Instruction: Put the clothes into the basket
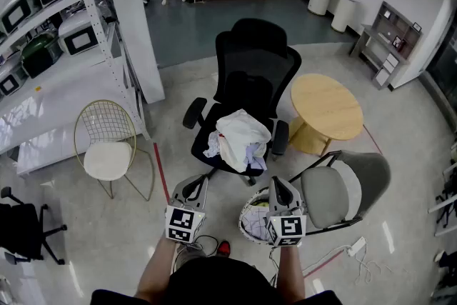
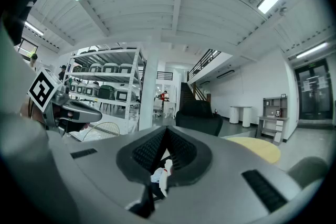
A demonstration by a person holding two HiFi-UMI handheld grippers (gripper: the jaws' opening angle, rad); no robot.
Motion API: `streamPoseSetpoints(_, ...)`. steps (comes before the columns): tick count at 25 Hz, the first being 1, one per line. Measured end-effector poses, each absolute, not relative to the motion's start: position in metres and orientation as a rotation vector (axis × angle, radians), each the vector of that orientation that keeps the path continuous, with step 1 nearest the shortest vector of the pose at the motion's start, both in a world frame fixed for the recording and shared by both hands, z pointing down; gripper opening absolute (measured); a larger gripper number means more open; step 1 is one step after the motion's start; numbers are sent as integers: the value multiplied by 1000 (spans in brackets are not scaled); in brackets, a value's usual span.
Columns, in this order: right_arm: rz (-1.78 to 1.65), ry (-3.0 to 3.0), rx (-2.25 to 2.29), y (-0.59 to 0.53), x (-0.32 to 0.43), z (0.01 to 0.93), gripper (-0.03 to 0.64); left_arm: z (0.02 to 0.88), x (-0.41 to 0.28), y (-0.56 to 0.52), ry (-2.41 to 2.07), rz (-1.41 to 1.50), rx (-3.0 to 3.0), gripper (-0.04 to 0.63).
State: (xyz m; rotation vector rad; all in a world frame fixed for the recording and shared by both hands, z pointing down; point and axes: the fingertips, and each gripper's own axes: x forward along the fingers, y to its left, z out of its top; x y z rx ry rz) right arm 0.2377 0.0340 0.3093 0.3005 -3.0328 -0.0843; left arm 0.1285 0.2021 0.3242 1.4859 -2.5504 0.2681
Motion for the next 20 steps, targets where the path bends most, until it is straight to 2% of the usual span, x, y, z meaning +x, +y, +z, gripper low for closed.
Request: streamPoseSetpoints(20, 20, -3033, 259, 37, 220, 326, 28, 335, 125, 185, -2506, 271, 1485, 6)
